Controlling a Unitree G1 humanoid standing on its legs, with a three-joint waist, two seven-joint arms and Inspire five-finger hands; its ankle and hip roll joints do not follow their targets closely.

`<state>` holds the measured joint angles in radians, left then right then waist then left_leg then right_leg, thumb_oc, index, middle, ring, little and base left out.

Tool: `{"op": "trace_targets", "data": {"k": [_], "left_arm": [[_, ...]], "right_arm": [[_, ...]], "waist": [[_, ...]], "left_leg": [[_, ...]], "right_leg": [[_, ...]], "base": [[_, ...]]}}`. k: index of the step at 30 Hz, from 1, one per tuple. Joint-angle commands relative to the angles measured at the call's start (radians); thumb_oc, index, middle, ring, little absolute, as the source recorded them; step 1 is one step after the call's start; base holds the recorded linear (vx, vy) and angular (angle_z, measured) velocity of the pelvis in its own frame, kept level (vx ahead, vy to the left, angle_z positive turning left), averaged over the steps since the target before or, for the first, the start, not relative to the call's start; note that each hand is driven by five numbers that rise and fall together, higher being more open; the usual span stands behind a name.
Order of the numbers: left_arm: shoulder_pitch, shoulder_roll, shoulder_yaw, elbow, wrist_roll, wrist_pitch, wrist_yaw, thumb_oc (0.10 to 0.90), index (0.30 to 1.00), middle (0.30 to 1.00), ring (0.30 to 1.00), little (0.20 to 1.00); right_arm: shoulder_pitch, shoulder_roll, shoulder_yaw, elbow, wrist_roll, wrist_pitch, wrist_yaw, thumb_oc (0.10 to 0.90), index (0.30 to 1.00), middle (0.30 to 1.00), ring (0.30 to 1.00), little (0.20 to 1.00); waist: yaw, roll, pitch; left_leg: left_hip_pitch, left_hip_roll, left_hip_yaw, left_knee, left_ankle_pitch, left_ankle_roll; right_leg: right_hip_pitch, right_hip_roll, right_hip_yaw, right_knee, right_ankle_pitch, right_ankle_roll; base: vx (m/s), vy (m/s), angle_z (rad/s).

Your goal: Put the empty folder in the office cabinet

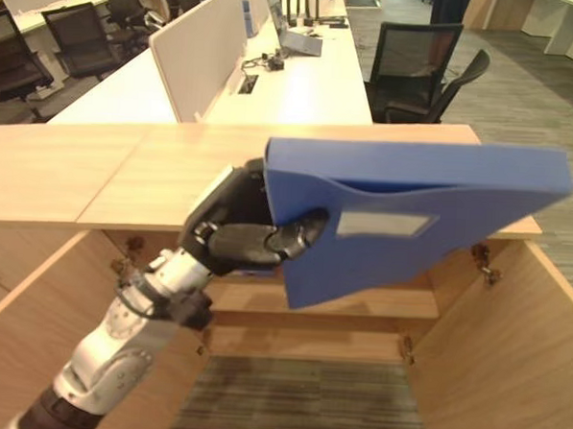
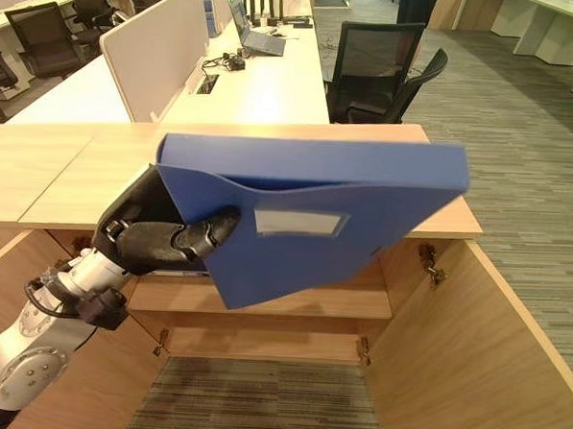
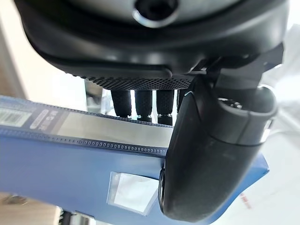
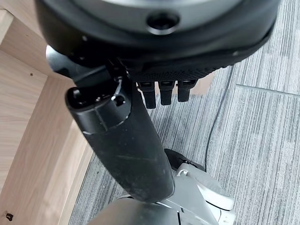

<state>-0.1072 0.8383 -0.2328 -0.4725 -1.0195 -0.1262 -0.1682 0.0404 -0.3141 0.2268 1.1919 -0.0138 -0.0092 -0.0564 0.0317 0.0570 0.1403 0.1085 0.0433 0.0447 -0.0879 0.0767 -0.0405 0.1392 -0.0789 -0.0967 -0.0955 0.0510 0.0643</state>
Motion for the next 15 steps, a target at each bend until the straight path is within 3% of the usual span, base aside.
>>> {"op": "trace_targets", "data": {"k": [1, 8, 11, 15], "left_arm": [[-0.179, -0.007, 0.044, -0.055, -0.106, -0.081, -0.027, 0.4, 0.3, 0.3, 0.3, 0.3], [-0.124, -0.017, 0.058, 0.038, -0.092, -0.064, -0.007, 0.4, 0.3, 0.3, 0.3, 0.3], [-0.066, -0.051, 0.076, 0.104, -0.02, -0.044, 0.011, 0.4, 0.3, 0.3, 0.3, 0.3], [-0.017, -0.09, 0.109, 0.158, 0.011, -0.031, 0.013, 0.4, 0.3, 0.3, 0.3, 0.3]], "right_arm": [[-0.063, -0.013, 0.057, 0.028, -0.018, -0.009, 0.01, 0.8, 0.9, 0.9, 0.9, 0.9], [-0.052, -0.01, 0.052, 0.027, -0.013, -0.003, 0.015, 0.8, 0.9, 0.9, 0.9, 0.9], [-0.044, -0.005, 0.034, 0.009, 0.019, -0.003, 0.026, 0.8, 0.9, 0.9, 0.9, 0.9], [-0.047, 0.014, -0.024, -0.062, 0.178, -0.021, 0.045, 0.8, 0.9, 0.9, 0.9, 0.9]], "waist": [[-0.003, -0.02, -0.003], [-0.007, -0.021, -0.002], [-0.007, -0.025, -0.005], [-0.006, -0.027, -0.006]], "left_leg": [[0.063, 0.024, -0.034, 0.001, -0.15, -0.035], [0.066, 0.022, -0.034, 0.001, -0.151, -0.03], [0.067, 0.021, -0.033, 0.001, -0.151, -0.029], [0.068, 0.022, -0.029, 0.001, -0.151, -0.03]], "right_leg": [[0.054, -0.061, -0.011, 0.021, -0.106, 0.09], [0.048, -0.062, -0.008, 0.038, -0.109, 0.09], [0.046, -0.063, -0.007, 0.04, -0.109, 0.089], [0.047, -0.064, -0.007, 0.036, -0.109, 0.09]], "base": [[0.0, 0.0, 0.0], [0.0, 0.0, 0.0], [0.0, 0.0, 0.0], [0.0, 0.0, 0.0]]}}
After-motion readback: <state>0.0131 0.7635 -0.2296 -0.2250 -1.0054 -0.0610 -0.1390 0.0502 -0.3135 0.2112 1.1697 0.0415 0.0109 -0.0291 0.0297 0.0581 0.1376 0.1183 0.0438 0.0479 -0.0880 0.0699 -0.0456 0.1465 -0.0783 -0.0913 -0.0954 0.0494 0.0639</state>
